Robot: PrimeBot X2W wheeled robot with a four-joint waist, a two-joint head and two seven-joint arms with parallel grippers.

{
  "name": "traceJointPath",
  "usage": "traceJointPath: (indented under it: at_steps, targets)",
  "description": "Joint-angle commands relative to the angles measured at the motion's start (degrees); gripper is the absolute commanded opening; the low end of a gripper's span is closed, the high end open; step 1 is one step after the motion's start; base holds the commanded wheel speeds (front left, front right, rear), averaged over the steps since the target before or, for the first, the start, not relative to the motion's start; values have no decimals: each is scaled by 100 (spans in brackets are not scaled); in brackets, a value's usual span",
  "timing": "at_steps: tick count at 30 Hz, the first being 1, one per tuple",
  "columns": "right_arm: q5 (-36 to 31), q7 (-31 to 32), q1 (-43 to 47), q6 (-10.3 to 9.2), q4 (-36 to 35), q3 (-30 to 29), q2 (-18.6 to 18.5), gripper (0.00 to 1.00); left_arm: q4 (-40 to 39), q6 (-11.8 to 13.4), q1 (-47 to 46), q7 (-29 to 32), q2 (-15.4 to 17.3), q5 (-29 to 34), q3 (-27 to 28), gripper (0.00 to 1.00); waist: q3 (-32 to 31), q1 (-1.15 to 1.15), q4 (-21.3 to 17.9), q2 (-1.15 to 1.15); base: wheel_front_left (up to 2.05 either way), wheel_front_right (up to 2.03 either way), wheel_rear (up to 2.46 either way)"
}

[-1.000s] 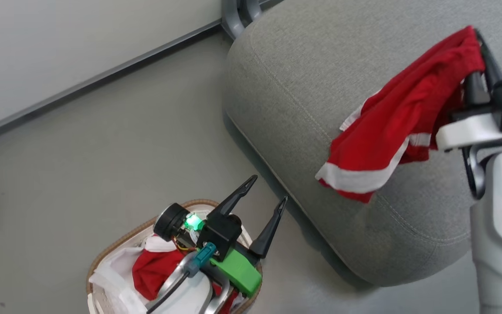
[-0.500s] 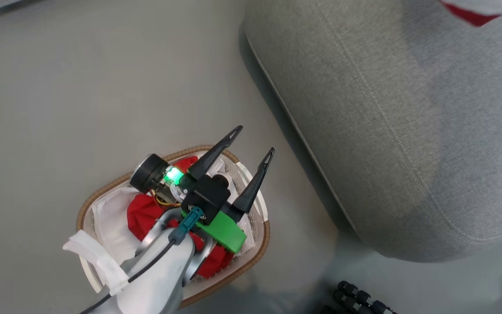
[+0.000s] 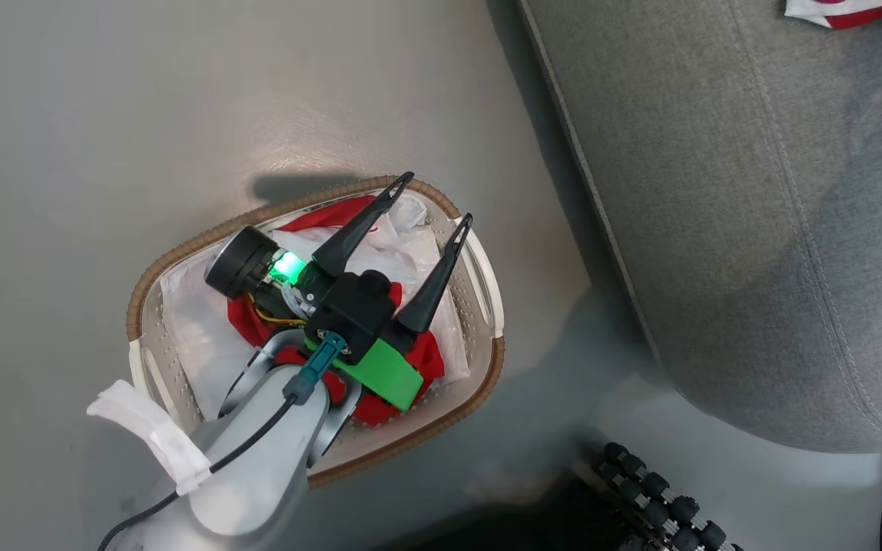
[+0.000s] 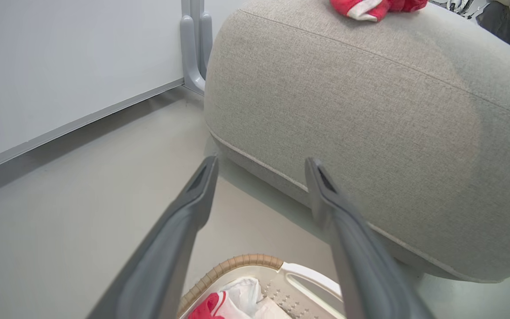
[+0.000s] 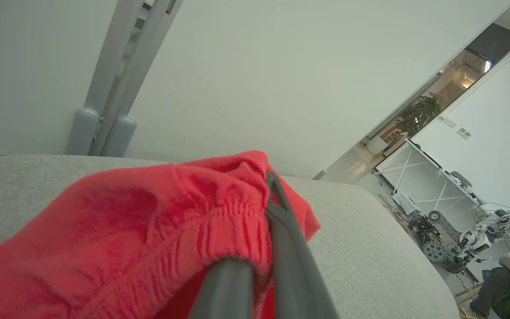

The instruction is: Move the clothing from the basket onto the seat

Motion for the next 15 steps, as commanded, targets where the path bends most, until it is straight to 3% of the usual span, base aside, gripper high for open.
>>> traceJointPath:
  at_steps: [1, 3, 5, 6, 7, 8, 9, 15]
  targets:
    - [-20, -3, 63, -8, 28, -42, 44, 0, -7, 23, -111, -1, 44, 28, 16, 100, 170, -1, 88, 0, 0, 0, 0]
    - [16, -3, 176, -8, 46, -50, 139, 0, 11, 45, -109, 0, 49, 14, 14, 100, 172, -1, 76, 0, 0, 0, 0]
    - [7, -3, 268, -8, 70, -50, 177, 20, 24, 60, -104, 0, 33, -7, 4, 100, 160, -1, 64, 0, 0, 0, 0]
    - [7, -3, 306, -8, 89, -39, 205, 39, 32, 59, -100, -1, 23, -22, 0, 100, 147, -1, 56, 0, 0, 0, 0]
    - [5, -3, 346, -8, 98, -18, 220, 48, 44, 60, -96, -1, 16, -29, -6, 100, 134, -1, 50, 0, 0, 0, 0]
    - [-3, -3, 402, -8, 112, 18, 239, 95, 60, 59, -90, -1, 11, -34, -12, 100, 112, -1, 42, 0, 0, 0, 0]
    - [4, -3, 460, -8, 112, 50, 257, 100, 83, 58, -85, -1, 6, -44, -16, 100, 83, -1, 35, 0, 0, 0, 0]
    - [59, -3, 904, -8, -2, 218, 349, 100, 158, 47, 4, -1, -38, -129, -31, 100, -167, -1, 23, 0, 0, 0, 0]
